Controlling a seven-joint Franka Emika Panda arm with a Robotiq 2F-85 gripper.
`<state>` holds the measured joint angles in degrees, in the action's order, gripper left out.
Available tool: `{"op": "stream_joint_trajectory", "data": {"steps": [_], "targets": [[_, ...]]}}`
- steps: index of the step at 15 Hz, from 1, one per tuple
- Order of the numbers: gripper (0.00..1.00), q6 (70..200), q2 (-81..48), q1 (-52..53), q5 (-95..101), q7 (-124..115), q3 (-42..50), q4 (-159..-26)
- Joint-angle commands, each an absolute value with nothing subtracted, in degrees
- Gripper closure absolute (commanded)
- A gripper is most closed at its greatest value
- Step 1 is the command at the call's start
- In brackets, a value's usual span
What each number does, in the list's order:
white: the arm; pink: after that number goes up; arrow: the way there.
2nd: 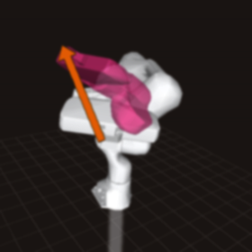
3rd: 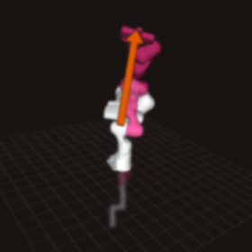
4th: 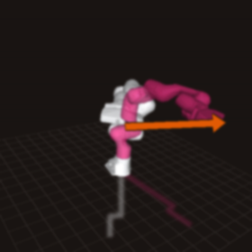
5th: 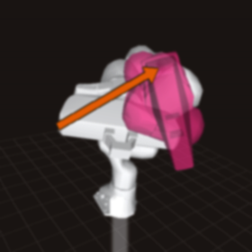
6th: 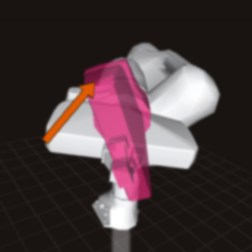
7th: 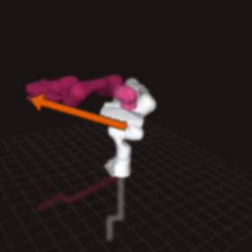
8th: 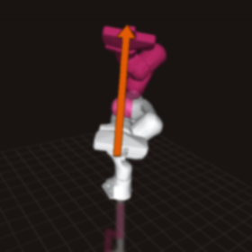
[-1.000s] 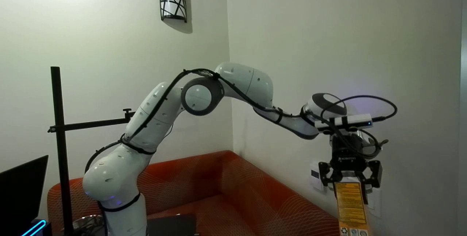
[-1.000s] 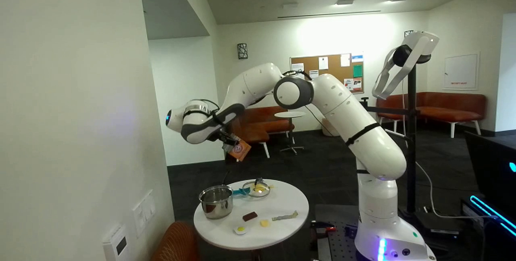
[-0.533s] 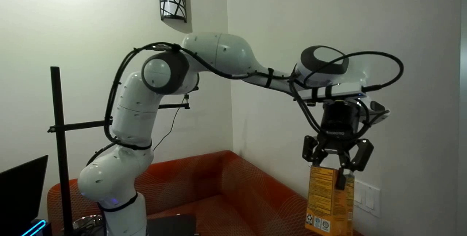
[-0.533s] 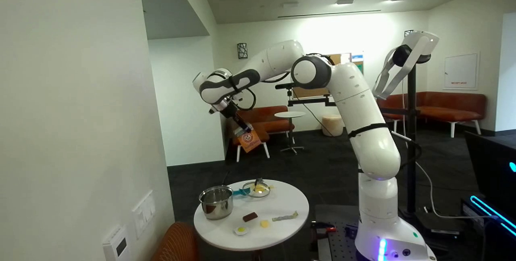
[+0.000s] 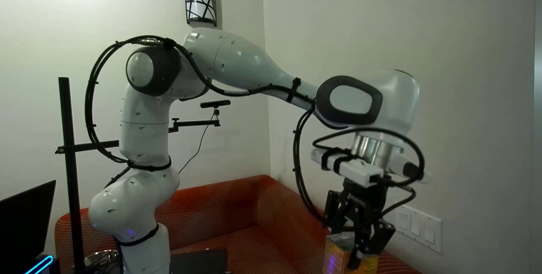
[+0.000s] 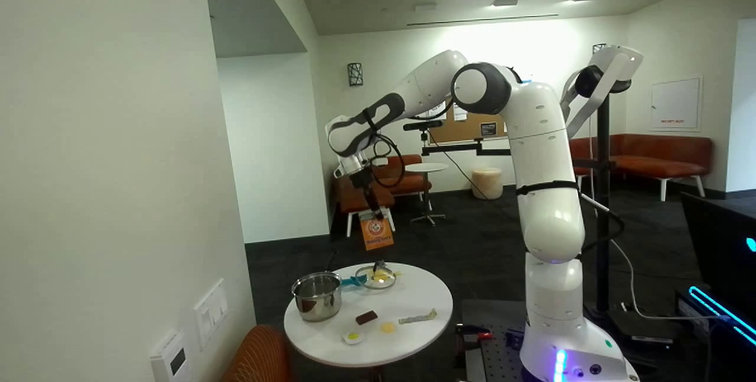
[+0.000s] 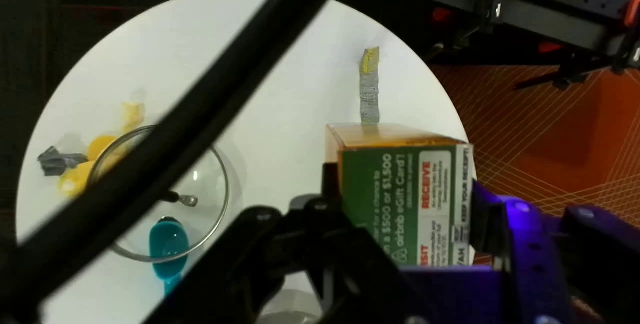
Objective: Pour the contents in the box into the pot
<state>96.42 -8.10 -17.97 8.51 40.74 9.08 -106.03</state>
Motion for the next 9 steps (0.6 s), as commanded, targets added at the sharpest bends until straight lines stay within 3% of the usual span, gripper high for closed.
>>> {"op": "stream_joint_trajectory", "data": {"steps": [1, 9], "targets": [[0.72, 104.96, -2.75, -17.4, 7.79, 37.83, 11.11, -117.13], [0.72, 118.48, -2.76, -17.4, 12.14, 32.22, 13.68, -129.95]]}}
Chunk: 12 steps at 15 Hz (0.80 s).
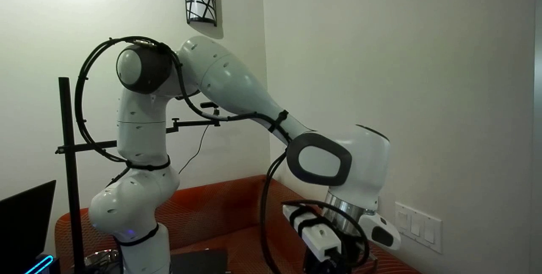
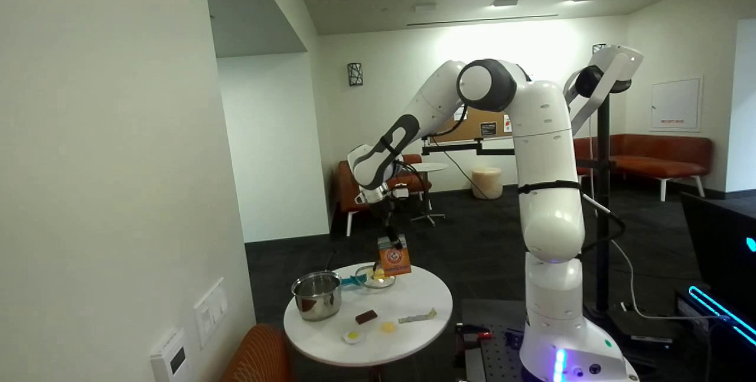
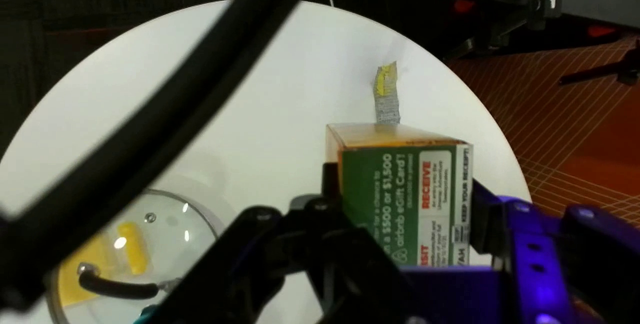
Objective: Pour the contents in the box into the pot
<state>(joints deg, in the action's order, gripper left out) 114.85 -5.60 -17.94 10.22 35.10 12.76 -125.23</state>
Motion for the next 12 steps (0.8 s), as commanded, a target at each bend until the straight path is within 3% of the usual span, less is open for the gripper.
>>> {"op": "stream_joint_trajectory", "data": {"steps": [1, 12], "targets": [[0.72, 119.64, -3.1, -17.54, 12.05, 31.74, 13.89, -130.93], [0.72, 137.61, -8.98, -19.28, 9.38, 30.38, 15.77, -137.73]]}}
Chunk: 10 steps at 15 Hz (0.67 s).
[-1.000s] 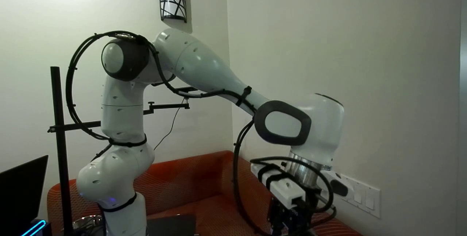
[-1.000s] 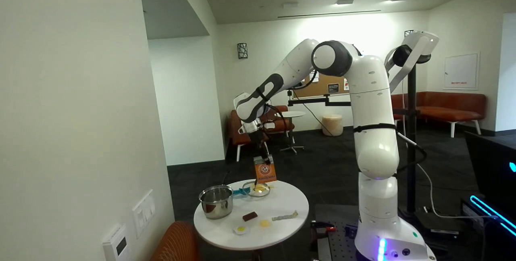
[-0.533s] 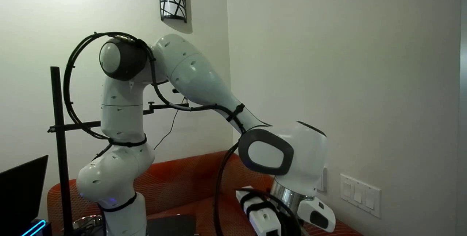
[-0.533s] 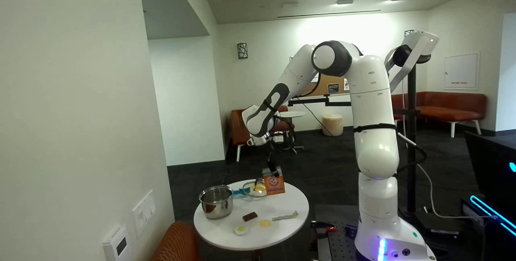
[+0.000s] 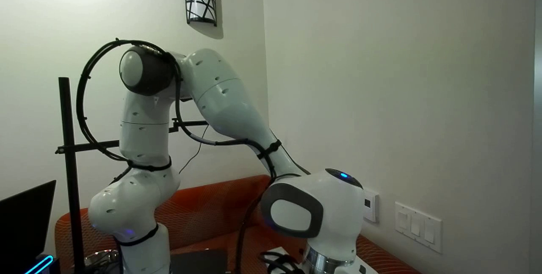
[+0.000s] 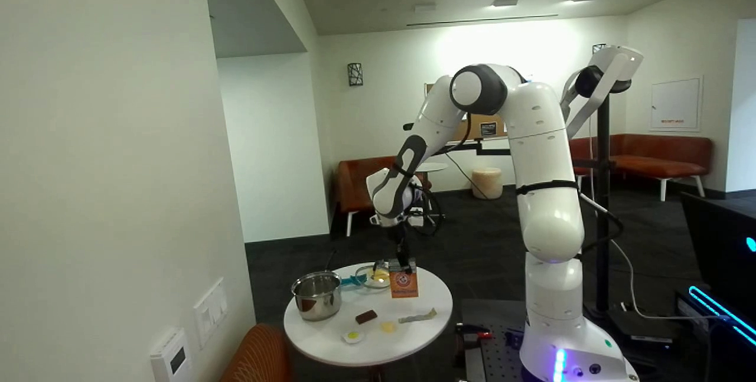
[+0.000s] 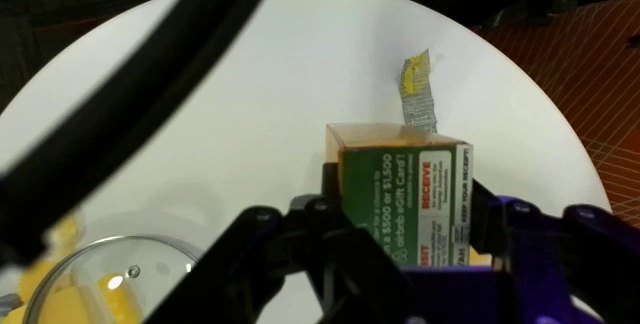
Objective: Pour the contents in the box into the pot
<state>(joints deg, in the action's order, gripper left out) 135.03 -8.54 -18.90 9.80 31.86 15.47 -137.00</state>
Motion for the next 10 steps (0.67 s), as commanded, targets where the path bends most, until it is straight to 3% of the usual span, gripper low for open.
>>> {"op": "stream_joint_trajectory", "data": {"steps": [1, 10], "targets": [[0.72, 138.31, -9.79, -19.47, 9.47, 29.95, 15.83, -137.75], [0.72, 137.92, -15.28, -21.07, 9.52, 28.95, 15.49, -136.5]]}}
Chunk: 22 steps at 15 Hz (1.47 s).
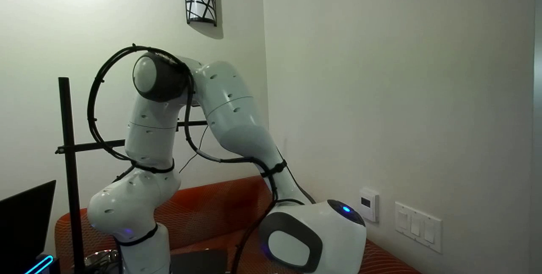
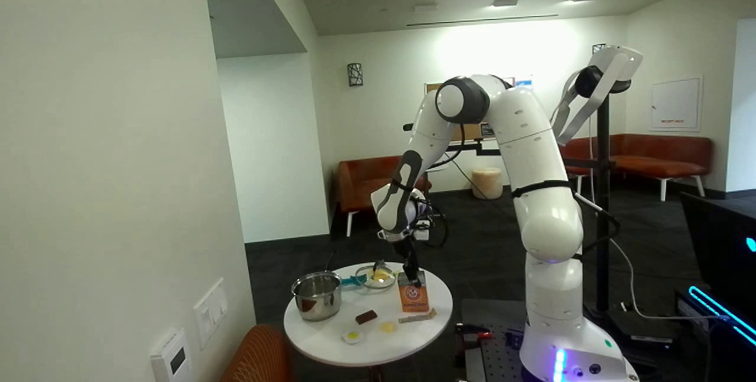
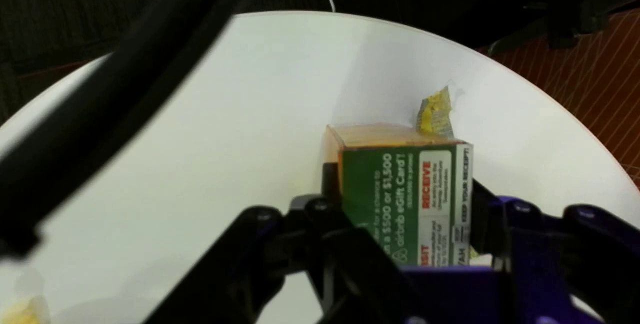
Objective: Pour the contents in the box into the pot
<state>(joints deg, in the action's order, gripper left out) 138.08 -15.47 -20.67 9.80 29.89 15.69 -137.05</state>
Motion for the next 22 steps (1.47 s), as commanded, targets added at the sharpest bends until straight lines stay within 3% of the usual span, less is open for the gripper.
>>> {"op": "stream_joint_trajectory", "data": {"steps": [1, 10, 11, 12, 15, 22], "targets": [[0.72, 137.61, -15.13, -21.19, 9.29, 29.09, 15.42, -136.39], [0.72, 136.03, -14.13, -21.11, 8.48, 29.41, 15.04, -136.5], [0.31, 135.68, -13.89, -21.09, 8.29, 29.37, 15.0, -136.53], [0.19, 135.62, -13.15, -21.03, 8.21, 29.64, 14.91, -136.84], [0.01, 134.52, -9.79, -20.69, 7.32, 29.86, 14.61, -137.69], [0.0, 119.69, 3.9, -18.38, 7.27, 27.95, 14.92, -137.98]]}}
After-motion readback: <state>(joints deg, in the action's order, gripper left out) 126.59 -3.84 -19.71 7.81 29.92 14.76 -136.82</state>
